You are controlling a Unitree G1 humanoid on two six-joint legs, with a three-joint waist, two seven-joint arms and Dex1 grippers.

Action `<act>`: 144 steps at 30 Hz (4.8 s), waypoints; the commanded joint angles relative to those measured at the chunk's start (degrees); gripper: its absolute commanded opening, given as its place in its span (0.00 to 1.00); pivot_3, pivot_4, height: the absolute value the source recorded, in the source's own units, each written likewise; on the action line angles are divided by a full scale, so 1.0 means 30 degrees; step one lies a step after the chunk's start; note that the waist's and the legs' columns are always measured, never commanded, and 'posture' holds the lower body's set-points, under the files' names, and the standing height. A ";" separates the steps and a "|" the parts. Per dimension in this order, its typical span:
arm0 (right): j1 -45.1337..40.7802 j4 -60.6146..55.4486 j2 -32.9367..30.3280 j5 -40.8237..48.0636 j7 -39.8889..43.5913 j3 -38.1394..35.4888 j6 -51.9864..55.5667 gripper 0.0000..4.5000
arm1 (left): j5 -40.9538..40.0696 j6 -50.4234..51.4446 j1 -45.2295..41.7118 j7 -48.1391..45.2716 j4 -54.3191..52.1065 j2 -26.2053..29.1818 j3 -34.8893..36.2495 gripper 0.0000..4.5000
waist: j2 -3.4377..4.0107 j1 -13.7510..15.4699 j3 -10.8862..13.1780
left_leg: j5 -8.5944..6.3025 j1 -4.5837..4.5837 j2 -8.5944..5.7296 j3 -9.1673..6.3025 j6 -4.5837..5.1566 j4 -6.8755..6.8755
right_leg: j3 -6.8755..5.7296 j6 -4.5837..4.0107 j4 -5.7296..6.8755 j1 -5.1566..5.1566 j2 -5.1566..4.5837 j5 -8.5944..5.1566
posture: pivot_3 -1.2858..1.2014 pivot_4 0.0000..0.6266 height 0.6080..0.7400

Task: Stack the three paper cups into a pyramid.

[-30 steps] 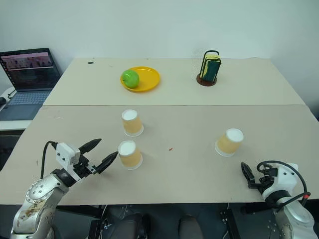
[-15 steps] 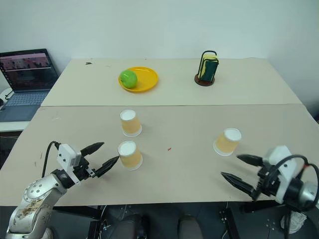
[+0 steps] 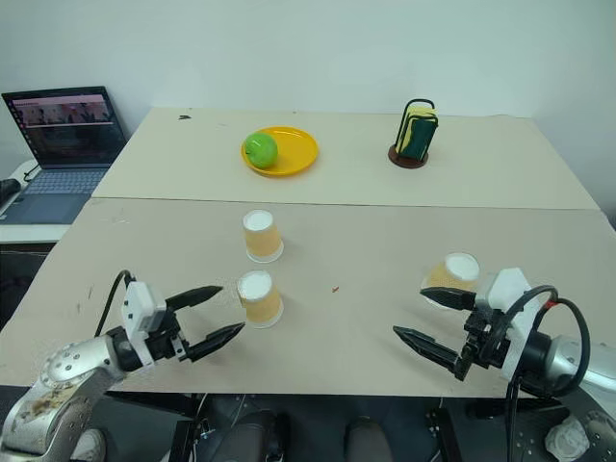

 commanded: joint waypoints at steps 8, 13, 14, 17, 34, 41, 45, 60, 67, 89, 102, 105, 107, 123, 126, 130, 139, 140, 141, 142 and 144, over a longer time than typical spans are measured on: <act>0.0309 -0.0951 0.0513 0.0818 -0.0382 -0.1339 -0.0038 1.00 | 0.1413 0.0124 -0.2039 0.0726 0.1002 -0.0751 -0.2185 0.99 | -0.0002 -0.0088 0.0000 | 0.0001 0.0004 -0.0004 0.0008 0.0002 0.0009 | 0.0005 0.0011 0.0017 -0.0001 0.0062 0.0005 | 0.52 0.24 0.96; 0.0723 -0.1407 0.0709 0.1080 -0.0689 -0.1591 0.0029 1.00 | 0.2049 -0.0389 -0.2403 0.0697 0.1580 -0.0659 -0.2291 0.99 | -0.0004 -0.0077 -0.0002 | 0.0004 0.0012 -0.0002 0.0006 -0.0002 0.0016 | 0.0005 0.0016 0.0025 0.0006 0.0088 0.0008 | 0.52 0.24 0.96; 0.0837 -0.1457 0.0753 0.1091 -0.0740 -0.1580 0.0021 1.00 | 0.2038 -0.0307 -0.2497 0.0690 0.1586 -0.0666 -0.2277 0.99 | -0.0004 -0.0077 -0.0002 | 0.0004 0.0012 -0.0001 0.0006 -0.0002 0.0021 | 0.0005 0.0017 0.0026 0.0006 0.0088 0.0008 | 0.52 0.24 0.96; 0.1130 -0.1576 0.0885 0.1063 -0.0905 -0.1527 -0.0021 1.00 | 0.2045 -0.0261 -0.2706 0.0643 0.1647 -0.0733 -0.2182 0.99 | -0.0004 -0.0071 -0.0002 | 0.0004 0.0011 -0.0002 0.0006 -0.0002 0.0029 | 0.0007 0.0019 0.0026 0.0007 0.0084 0.0009 | 0.52 0.24 0.96; 0.1531 -0.1595 0.1030 0.0787 -0.1216 -0.1249 -0.0213 1.00 | 0.1972 -0.0274 -0.3196 0.0389 0.1450 -0.0862 -0.2377 0.86 | -0.0004 -0.0075 -0.0002 | 0.0004 0.0012 0.0000 0.0005 -0.0002 0.0033 | 0.0010 0.0021 0.0033 0.0007 0.0085 0.0011 | 0.52 0.24 0.96; 0.1657 -0.1693 0.1110 0.0662 -0.1374 -0.1113 -0.0192 1.00 | 0.2042 -0.0277 -0.3258 0.0351 0.1442 -0.0875 -0.2423 0.47 | -0.0004 -0.0075 -0.0002 | 0.0004 0.0011 0.0000 0.0005 -0.0002 0.0034 | 0.0009 0.0021 0.0033 0.0007 0.0087 0.0011 | 0.52 0.24 0.96; 0.1696 -0.1728 0.1136 0.0624 -0.1505 -0.1030 -0.0161 1.00 | 0.2241 -0.0297 -0.3277 0.0382 0.1463 -0.0798 -0.2501 0.47 | -0.0004 -0.0074 -0.0002 | 0.0004 0.0011 -0.0001 0.0005 -0.0002 0.0036 | 0.0009 0.0022 0.0038 0.0007 0.0088 0.0011 | 0.52 0.24 0.96; 0.1489 -0.1794 0.1241 0.0496 -0.2038 -0.0578 -0.0131 1.00 | 0.2802 -0.1716 -0.9008 -0.1540 0.5306 -0.2219 -0.4481 0.47 | -0.0008 -0.0057 -0.0004 | 0.0001 -0.0008 -0.0002 0.0001 0.0005 0.0115 | 0.0020 0.0042 0.0049 0.0021 0.0162 0.0023 | 0.52 0.24 0.96; 0.2547 -0.2671 0.1672 0.0770 -0.2614 -0.1249 -0.0005 1.00 | 0.4234 -0.3687 -1.2255 -0.2430 0.9708 -0.5899 -0.7259 0.47 | -0.0013 0.0086 -0.0008 | -0.0010 -0.0041 -0.0004 -0.0009 0.0024 0.0193 | 0.0020 0.0064 0.0051 0.0037 0.0191 0.0035 | 0.52 0.24 0.96; 0.3578 -0.3769 0.2327 0.0914 -0.3754 -0.1285 -0.0190 1.00 | 0.5514 -0.4466 -1.5372 -0.4019 1.4617 -0.9817 -0.8232 0.47 | -0.0015 -0.0051 -0.0007 | -0.0040 -0.0150 0.0004 -0.0047 0.0073 0.0326 | 0.0015 0.0117 0.0045 0.0000 0.0213 0.0065 | 0.52 0.24 0.96; 0.3634 -0.3865 0.2346 0.1074 -0.3861 -0.1400 -0.0195 1.00 | 0.5884 -0.2830 -1.4543 -0.4028 1.3554 -0.9604 -0.8703 0.47 | -0.0013 -0.0056 -0.0008 | -0.0041 -0.0146 0.0005 -0.0049 0.0074 0.0333 | 0.0017 0.0118 0.0053 0.0002 0.0214 0.0066 | 0.52 0.24 0.96; 0.3599 -0.3851 0.2357 0.1052 -0.3892 -0.1363 -0.0215 1.00 | 0.6032 -0.2931 -1.4516 -0.3941 1.3736 -0.9558 -0.8761 0.47 | -0.0013 -0.0051 -0.0008 | -0.0041 -0.0148 0.0005 -0.0051 0.0074 0.0332 | 0.0016 0.0119 0.0052 0.0002 0.0213 0.0066 | 0.52 0.24 0.96; 0.3624 -0.3879 0.2370 0.1067 -0.3897 -0.1396 -0.0228 1.00 | 0.6116 -0.2899 -1.4511 -0.3910 1.3817 -0.9494 -0.8798 0.47 | -0.0013 -0.0052 -0.0008 | -0.0041 -0.0148 0.0004 -0.0051 0.0075 0.0332 | 0.0017 0.0118 0.0050 0.0002 0.0213 0.0066 | 0.52 0.24 0.96; 0.3636 -0.3878 0.2348 0.1175 -0.4027 -0.1485 -0.0287 1.00 | 0.6432 -0.2897 -1.4413 -0.4038 1.3759 -0.9333 -0.8974 0.99 | -0.0013 -0.0055 -0.0008 | -0.0041 -0.0147 0.0005 -0.0051 0.0075 0.0334 | 0.0017 0.0118 0.0054 0.0003 0.0212 0.0066 | 0.52 0.24 0.96; 0.3567 -0.3789 0.2330 0.1123 -0.4007 -0.1397 -0.0293 1.00 | 0.6335 -0.2857 -1.4443 -0.4114 1.3537 -0.9243 -0.8861 0.99 | -0.0012 -0.0054 -0.0008 | -0.0041 -0.0148 0.0005 -0.0051 0.0075 0.0334 | 0.0017 0.0118 0.0053 0.0003 0.0212 0.0066 | 0.52 0.24 0.96; 0.3500 -0.3721 0.2276 0.1113 -0.3943 -0.1368 -0.0269 1.00 | 0.6230 -0.2743 -1.4488 -0.4163 1.2739 -0.8755 -0.8589 0.99 | -0.0012 -0.0056 -0.0009 | -0.0041 -0.0147 0.0005 -0.0052 0.0075 0.0334 | 0.0017 0.0119 0.0054 0.0003 0.0212 0.0066 | 0.52 0.24 0.96; 0.3441 -0.3504 0.2219 0.1116 -0.3685 -0.1367 -0.0262 1.00 | 0.4632 0.0346 -1.3200 -0.4296 0.6704 -0.5205 -0.7036 0.99 | 0.0013 -0.0087 -0.0023 | -0.0041 -0.0132 0.0014 -0.0054 0.0074 0.0330 | 0.0026 0.0118 0.0065 0.0006 0.0208 0.0066 | 0.52 0.24 0.96; 0.3421 -0.3483 0.2219 0.1072 -0.3662 -0.1308 -0.0271 1.00 | 0.4476 0.0665 -1.3036 -0.4209 0.6284 -0.4919 -0.6927 0.99 | 0.0013 -0.0083 -0.0023 | -0.0040 -0.0132 0.0014 -0.0054 0.0073 0.0332 | 0.0025 0.0118 0.0068 0.0006 0.0205 0.0066 | 0.52 0.24 0.96; 0.3329 -0.3432 0.2210 0.1043 -0.3667 -0.1221 -0.0259 1.00 | 0.4364 0.1007 -1.2825 -0.4104 0.5790 -0.4531 -0.6733 0.99 | 0.0013 -0.0084 -0.0023 | -0.0040 -0.0132 0.0013 -0.0053 0.0073 0.0334 | 0.0024 0.0118 0.0069 0.0006 0.0204 0.0066 | 0.52 0.24 0.96; 0.3167 -0.3327 0.2163 0.0986 -0.3641 -0.1105 -0.0252 1.00 | 0.4187 0.1509 -1.2492 -0.3745 0.5194 -0.4146 -0.6265 0.99 | 0.0013 -0.0062 -0.0023 | -0.0040 -0.0132 0.0013 -0.0054 0.0073 0.0336 | 0.0023 0.0118 0.0070 0.0009 0.0204 0.0067 | 0.52 0.24 0.96; 0.2919 -0.3173 0.2095 0.0975 -0.3550 -0.0979 -0.0232 1.00 | 0.4070 0.2268 -1.1871 -0.2424 0.4276 -0.3841 -0.5280 0.99 | 0.0013 -0.0074 -0.0023 | -0.0040 -0.0133 0.0013 -0.0055 0.0073 0.0341 | 0.0020 0.0118 0.0072 0.0007 0.0202 0.0067 | 0.52 0.24 0.96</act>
